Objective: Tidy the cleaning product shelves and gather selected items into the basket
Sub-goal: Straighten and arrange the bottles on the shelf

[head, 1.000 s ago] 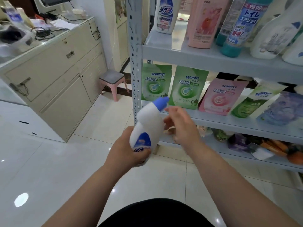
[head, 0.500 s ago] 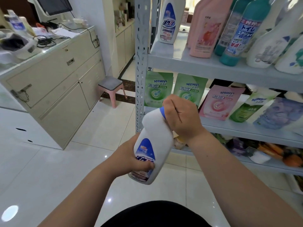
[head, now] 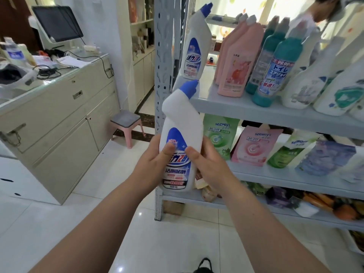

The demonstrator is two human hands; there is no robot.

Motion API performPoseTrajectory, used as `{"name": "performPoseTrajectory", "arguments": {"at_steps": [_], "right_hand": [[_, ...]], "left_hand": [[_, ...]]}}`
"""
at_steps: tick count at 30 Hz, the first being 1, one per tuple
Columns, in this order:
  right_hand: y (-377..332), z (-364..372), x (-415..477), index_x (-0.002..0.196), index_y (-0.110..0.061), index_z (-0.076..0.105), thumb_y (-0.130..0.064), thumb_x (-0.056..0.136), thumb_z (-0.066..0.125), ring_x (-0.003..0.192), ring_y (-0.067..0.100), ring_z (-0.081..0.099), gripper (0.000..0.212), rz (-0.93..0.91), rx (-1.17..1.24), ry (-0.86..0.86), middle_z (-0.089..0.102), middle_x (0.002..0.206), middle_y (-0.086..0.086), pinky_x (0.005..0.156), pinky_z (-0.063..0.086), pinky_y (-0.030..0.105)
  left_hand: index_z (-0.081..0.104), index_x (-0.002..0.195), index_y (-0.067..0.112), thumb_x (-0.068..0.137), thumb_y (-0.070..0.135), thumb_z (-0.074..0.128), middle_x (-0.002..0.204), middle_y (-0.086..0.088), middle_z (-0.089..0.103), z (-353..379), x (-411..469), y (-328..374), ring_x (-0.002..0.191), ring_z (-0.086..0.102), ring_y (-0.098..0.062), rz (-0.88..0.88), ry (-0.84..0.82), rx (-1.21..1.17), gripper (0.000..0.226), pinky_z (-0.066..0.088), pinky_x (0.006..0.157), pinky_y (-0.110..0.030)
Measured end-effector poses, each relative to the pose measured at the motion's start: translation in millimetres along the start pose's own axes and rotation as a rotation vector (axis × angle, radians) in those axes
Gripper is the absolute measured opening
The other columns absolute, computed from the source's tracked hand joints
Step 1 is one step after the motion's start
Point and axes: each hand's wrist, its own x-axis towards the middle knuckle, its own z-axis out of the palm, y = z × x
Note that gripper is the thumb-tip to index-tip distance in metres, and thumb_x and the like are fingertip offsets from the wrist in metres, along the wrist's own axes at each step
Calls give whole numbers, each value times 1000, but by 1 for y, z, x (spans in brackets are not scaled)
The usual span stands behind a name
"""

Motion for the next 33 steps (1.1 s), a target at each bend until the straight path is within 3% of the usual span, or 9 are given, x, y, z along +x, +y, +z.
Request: {"name": "performPoseTrajectory", "arguments": {"at_steps": [5, 9, 11, 15, 18, 23, 26, 30, 33], "right_hand": [[-35, -43, 42, 125, -48, 53, -60, 79, 75, 107, 12, 73, 52, -86, 20, 79, 73, 118, -17, 78, 62, 28], [-58, -87, 81, 121, -57, 59, -51, 83, 76, 114, 12, 70, 41, -198, 70, 142, 72, 125, -13, 85, 61, 31], [-69, -106, 102, 115, -67, 57, -51, 85, 74, 114, 3, 68, 38, -252, 21, 196, 70, 125, -21, 82, 59, 20], [-70, -139, 145, 116, -67, 51, -40, 91, 73, 111, -5, 66, 43, -317, -37, 317, 68, 121, -26, 78, 57, 15], [-62, -154, 169, 123, -64, 46, -46, 91, 71, 112, -4, 65, 44, -347, -86, 352, 65, 122, -25, 77, 58, 15], [-43, -167, 194, 139, -46, 43, -52, 87, 68, 121, 9, 63, 58, -357, -158, 317, 61, 133, -14, 96, 59, 42], [-34, -169, 198, 144, -34, 43, -46, 90, 68, 122, 12, 63, 60, -368, -146, 315, 63, 133, -11, 97, 59, 45], [-32, -170, 199, 141, -38, 44, -49, 91, 67, 121, 10, 64, 56, -365, -177, 316, 63, 131, -14, 94, 60, 41], [-31, -173, 200, 142, -39, 43, -51, 91, 66, 122, 10, 63, 57, -357, -200, 323, 62, 132, -14, 95, 60, 41]], "left_hand": [[55, 121, 37, 89, 71, 53, 106, 9, 75, 23, 63, 35, 96, 75, -17, 99, -17, -7, 48, 60, 71, -25], [62, 104, 52, 94, 70, 39, 101, 15, 74, 42, 127, 67, 92, 73, -4, 174, -107, 59, 32, 57, 72, -17], [64, 109, 48, 99, 63, 33, 104, 15, 74, 50, 167, 73, 96, 71, -3, 198, -36, 62, 35, 57, 76, -17], [55, 109, 40, 91, 41, 63, 106, 11, 67, 60, 256, 70, 98, 67, -10, 146, 201, 247, 20, 56, 81, -32], [47, 108, 37, 80, 27, 83, 100, 17, 59, 63, 310, 66, 84, 60, 0, 98, 327, 297, 47, 45, 65, -19], [29, 149, 22, 67, 36, 95, 120, 10, 29, 59, 378, 54, 106, 42, -12, -13, 496, 341, 106, 42, 92, -33], [33, 126, 31, 63, 40, 93, 118, 7, 46, 59, 396, 43, 102, 53, -19, -20, 452, 386, 87, 48, 86, -40], [43, 113, 31, 68, 35, 91, 94, 17, 60, 60, 401, 33, 82, 60, -6, 67, 454, 319, 66, 42, 63, -21], [60, 112, 21, 72, 27, 92, 97, 3, 72, 61, 395, 34, 91, 70, -21, 63, 457, 327, 51, 58, 75, -36]]}}
